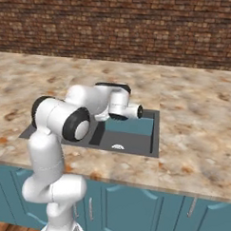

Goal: Turn on the sink faucet and place the jug under the water for a few seconds to fill it up.

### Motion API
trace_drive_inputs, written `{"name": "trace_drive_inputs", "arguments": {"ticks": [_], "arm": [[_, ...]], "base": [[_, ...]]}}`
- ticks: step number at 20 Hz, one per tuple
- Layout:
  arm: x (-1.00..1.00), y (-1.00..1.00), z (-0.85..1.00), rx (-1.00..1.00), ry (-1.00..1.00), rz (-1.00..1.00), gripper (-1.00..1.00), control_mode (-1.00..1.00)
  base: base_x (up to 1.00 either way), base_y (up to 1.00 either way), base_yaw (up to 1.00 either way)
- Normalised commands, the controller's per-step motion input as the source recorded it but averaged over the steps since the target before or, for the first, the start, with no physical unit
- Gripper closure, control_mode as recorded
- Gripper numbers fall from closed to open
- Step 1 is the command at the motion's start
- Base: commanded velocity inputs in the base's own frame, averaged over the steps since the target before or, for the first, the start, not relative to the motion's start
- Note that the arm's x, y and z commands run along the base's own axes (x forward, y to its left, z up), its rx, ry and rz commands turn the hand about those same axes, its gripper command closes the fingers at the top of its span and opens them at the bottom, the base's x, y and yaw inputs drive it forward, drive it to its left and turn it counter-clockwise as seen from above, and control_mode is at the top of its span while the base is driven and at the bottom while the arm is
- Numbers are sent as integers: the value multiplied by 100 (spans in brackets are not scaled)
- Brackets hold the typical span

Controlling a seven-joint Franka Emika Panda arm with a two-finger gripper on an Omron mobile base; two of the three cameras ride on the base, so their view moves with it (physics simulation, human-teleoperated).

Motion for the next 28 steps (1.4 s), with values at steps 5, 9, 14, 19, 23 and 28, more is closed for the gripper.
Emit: {"name": "trace_drive_inputs", "arguments": {"ticks": [5,9,14,19,23,28], "arm": [[75,32,-17,2,0,0,-100,-100],[75,57,-26,0,0,-3,-100,-100],[64,27,-13,0,0,-5,-100,-100],[63,27,-18,0,0,-7,-100,-100],[63,0,-14,0,0,-13,-100,-100],[53,0,-15,0,0,-14,-100,-100]], "base": [[0,0,0],[0,0,0],[0,0,0],[0,0,0],[0,0,0],[0,0,0]]}}
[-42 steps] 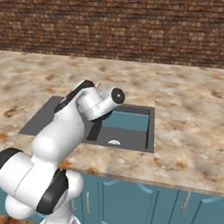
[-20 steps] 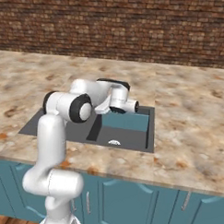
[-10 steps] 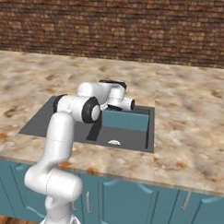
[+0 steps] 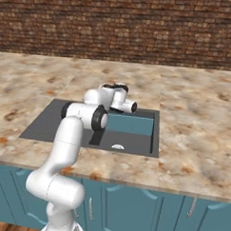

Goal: Turn on the sink faucet and place the jug under the water for a few seconds to fill it up.

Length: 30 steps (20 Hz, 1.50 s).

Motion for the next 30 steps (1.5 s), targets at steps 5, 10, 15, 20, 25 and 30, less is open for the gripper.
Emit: {"name": "trace_drive_inputs", "arguments": {"ticks": [5,10,15,20,25,30], "arm": [[64,0,-24,0,1,-10,-100,-100],[56,-8,-31,0,0,-2,-100,-100],[47,-16,-30,0,0,0,-100,-100],[54,0,-14,0,0,0,-100,-100],[31,36,-4,0,0,-1,100,-100],[23,61,0,0,0,-10,100,-100]], "base": [[0,0,0],[0,0,0],[0,0,0],[0,0,0],[0,0,0],[0,0,0]]}}
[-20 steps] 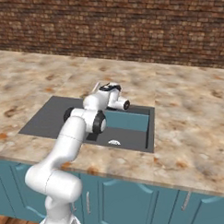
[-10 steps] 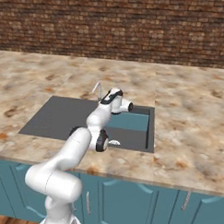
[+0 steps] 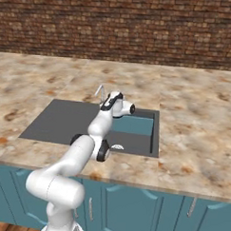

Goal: Turn on the sink faucet and place the jug under the water for a few seconds to fill it up.

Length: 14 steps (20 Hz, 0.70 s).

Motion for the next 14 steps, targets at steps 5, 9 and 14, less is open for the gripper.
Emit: {"name": "trace_drive_inputs", "arguments": {"ticks": [5,9,14], "arm": [[30,7,0,0,8,-21,100,-100],[45,-4,0,0,15,-38,100,-100],[67,-30,-1,0,14,-41,100,-100]], "base": [[0,0,0],[0,0,0],[0,0,0]]}}
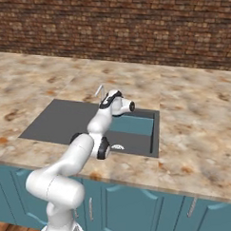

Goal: Turn on the sink faucet and place the jug under the water for a few seconds to fill it up.

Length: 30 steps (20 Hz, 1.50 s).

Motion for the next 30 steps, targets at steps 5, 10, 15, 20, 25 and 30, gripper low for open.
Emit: {"name": "trace_drive_inputs", "arguments": {"ticks": [5,10,15,20,25,30], "arm": [[72,-50,-17,3,17,-52,100,-100],[78,-58,-24,8,24,-61,100,-100],[76,-67,-31,13,31,-60,100,-100],[56,-63,-26,16,34,-55,100,-100],[11,-52,-18,14,31,-50,-100,-100],[-22,-62,1,14,11,-36,-100,-100]], "base": [[0,0,0],[0,0,0],[0,0,0],[0,0,0],[0,0,0],[0,0,0]]}}
